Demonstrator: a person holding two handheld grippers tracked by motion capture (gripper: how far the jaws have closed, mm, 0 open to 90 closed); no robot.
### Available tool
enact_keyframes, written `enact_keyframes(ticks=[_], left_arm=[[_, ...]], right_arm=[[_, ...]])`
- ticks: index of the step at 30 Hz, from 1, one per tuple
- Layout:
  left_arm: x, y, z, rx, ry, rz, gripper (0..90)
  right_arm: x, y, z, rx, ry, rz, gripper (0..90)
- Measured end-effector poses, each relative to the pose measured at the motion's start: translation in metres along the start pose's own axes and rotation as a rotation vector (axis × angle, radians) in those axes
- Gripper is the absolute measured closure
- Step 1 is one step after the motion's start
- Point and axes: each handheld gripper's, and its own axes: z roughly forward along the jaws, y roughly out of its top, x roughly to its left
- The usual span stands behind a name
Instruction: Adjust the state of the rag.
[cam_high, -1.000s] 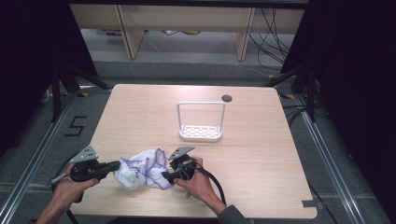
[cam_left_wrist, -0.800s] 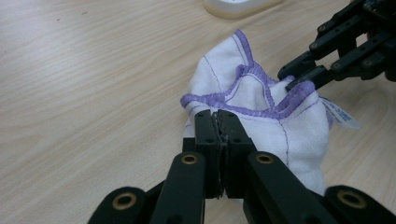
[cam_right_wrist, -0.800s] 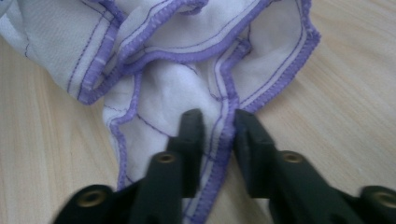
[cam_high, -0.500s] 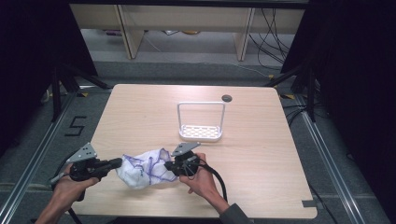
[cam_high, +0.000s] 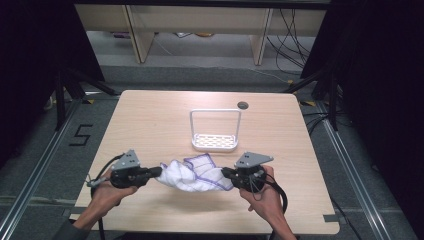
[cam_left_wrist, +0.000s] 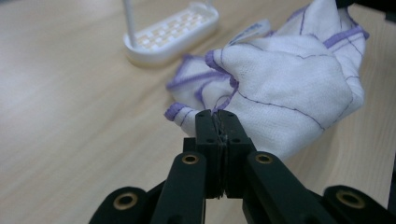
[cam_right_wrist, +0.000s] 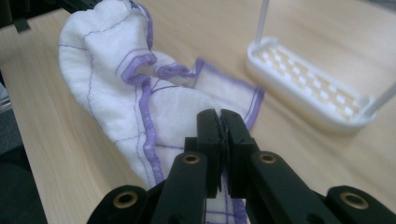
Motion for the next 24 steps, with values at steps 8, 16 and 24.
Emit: enact_keyframes(ticks=[8,16,24], left_arm=[[-0.023,-0.036,0.016,0.178,-0.066,0.006,84.5],[-0.013,-0.028,-0.007,0.119,-0.015,-0.051,64.1],[0.003,0.014,0.027,0.102,-0.036,-0.082,50.6]], right_arm=[[0.001,-0.046,0.021,0.136,-0.005,0.025,87.6],[0.004,-0.058,0.022,0.186,-0.001,0.027,86.2],[0.01,-0.044,0.01,0.142,-0.04,0.054,67.2]])
